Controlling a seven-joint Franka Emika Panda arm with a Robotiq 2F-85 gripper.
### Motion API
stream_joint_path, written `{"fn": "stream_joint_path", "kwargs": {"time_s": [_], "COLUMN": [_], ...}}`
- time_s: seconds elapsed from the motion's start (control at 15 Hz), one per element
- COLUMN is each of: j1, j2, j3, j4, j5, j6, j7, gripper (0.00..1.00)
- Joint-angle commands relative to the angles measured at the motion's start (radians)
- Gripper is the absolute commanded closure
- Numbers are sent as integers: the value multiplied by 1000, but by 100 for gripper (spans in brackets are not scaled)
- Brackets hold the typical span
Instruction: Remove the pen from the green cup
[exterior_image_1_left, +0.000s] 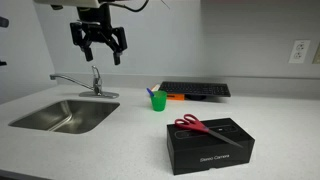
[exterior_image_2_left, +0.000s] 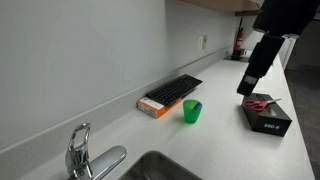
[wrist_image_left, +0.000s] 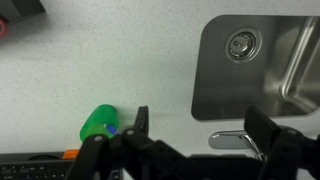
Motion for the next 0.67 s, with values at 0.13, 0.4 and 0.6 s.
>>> {"fn": "stream_joint_path", "kwargs": {"time_s": [0.13, 0.4, 0.6], "j1": [-4, -32, -66], "j2": [2, 15, 64], "j3": [3, 37, 53], "j4": [2, -19, -31], "j5": [1, -72, -170], "j6": [-3, 73, 142], "j7": [-1, 52, 111], "gripper": [0, 0, 0]}}
